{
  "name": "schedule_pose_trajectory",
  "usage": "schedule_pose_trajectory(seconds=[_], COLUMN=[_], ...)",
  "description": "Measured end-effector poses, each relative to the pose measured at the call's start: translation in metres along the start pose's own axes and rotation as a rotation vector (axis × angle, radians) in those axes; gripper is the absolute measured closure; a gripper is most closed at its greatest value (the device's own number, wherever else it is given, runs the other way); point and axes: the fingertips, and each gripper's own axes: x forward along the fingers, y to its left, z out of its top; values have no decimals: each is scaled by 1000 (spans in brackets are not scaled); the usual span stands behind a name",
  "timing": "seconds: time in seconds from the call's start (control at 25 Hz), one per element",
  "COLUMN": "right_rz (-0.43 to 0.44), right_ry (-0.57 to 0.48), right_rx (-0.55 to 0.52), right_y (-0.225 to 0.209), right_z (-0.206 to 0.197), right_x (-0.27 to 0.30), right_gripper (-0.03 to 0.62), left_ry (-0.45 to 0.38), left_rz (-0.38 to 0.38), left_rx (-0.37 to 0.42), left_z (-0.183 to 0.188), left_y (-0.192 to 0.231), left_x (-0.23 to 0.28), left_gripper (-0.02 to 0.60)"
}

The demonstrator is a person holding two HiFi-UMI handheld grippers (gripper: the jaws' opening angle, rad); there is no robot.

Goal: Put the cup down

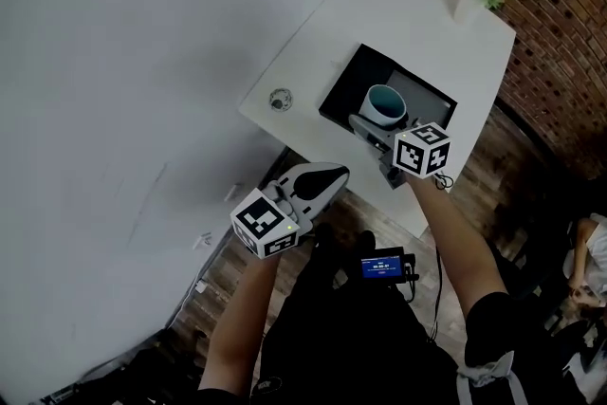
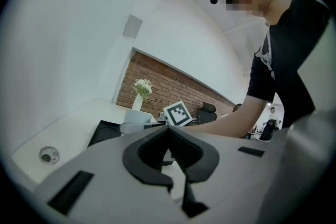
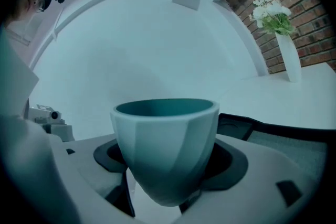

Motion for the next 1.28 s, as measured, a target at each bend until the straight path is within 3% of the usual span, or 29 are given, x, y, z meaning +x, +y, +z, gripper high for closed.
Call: schedule_pose_trajectory(seconds=[0.36, 0.76, 1.0, 1.28], right_rz=[-50, -77, -69, -97], right_ry=[43, 23, 88, 177], right_rx=[-166, -382, -447, -484], right_y=[-36, -31, -27, -29], right_z=[2, -5, -15, -23], right_x=[67, 89, 87, 85], right_gripper=[208, 209, 207, 207], left_ry=[5, -5, -18, -19], left_rz=[41, 55, 70, 62], left_rx=[0, -9, -43, -29], left_z=[-3, -4, -8, -6], left_y=[22, 37, 35, 24], left_x=[7, 13, 7, -1], left_gripper=[574, 574, 574, 574])
